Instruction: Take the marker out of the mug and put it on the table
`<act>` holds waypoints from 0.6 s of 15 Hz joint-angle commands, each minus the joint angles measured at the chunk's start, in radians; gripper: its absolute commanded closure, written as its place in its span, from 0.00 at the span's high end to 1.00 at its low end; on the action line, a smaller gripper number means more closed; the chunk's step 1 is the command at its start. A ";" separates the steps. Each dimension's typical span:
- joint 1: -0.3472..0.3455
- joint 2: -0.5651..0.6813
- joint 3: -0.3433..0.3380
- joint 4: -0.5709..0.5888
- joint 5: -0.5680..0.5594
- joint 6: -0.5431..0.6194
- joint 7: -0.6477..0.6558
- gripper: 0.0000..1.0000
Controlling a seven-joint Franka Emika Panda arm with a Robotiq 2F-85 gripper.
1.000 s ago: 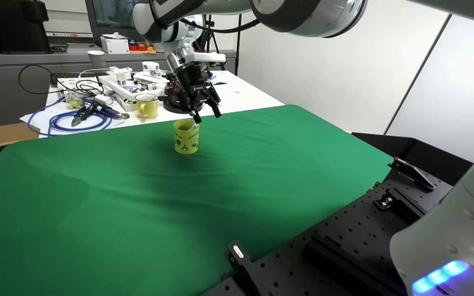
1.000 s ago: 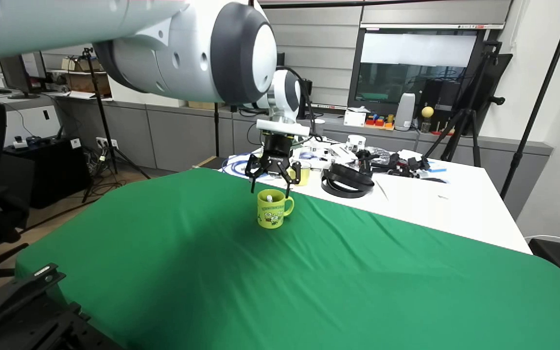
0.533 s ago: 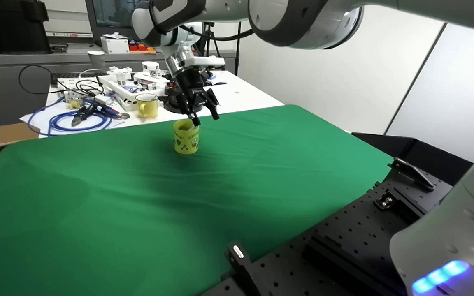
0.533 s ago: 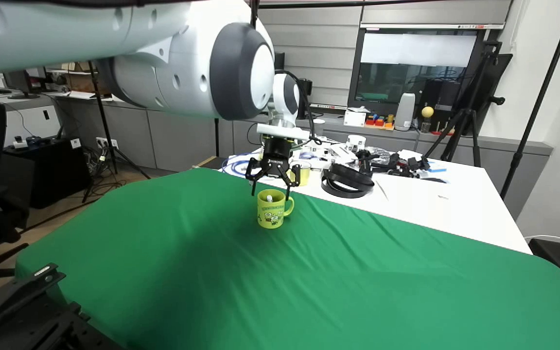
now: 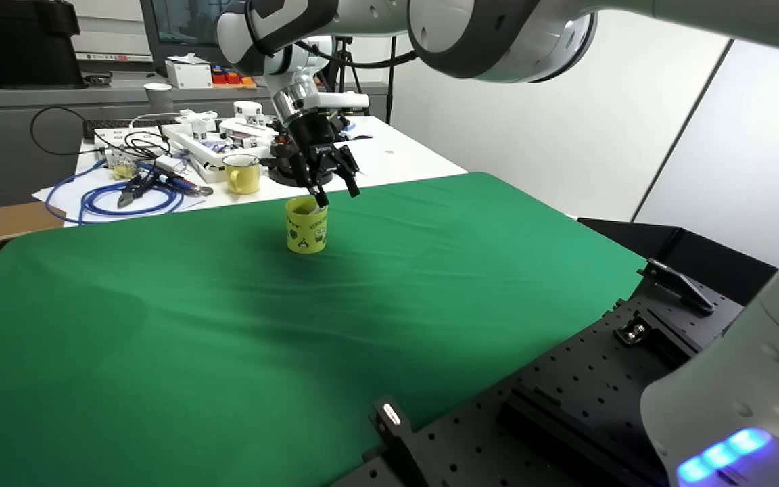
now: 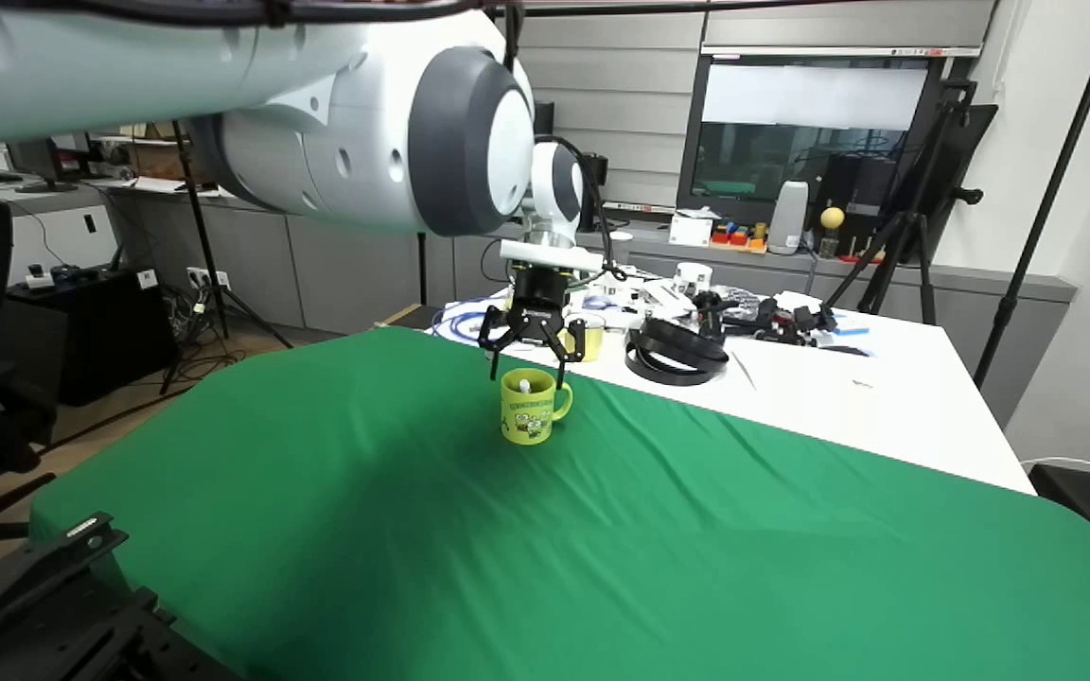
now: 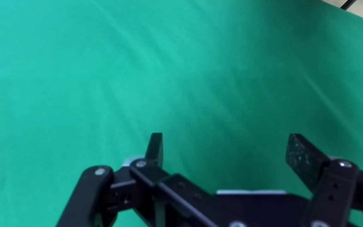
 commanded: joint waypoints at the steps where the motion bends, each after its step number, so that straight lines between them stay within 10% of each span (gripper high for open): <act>1: 0.005 0.057 -0.007 0.104 0.006 -0.048 -0.006 1.00; 9: 0.008 0.014 -0.022 0.024 -0.006 0.014 -0.006 1.00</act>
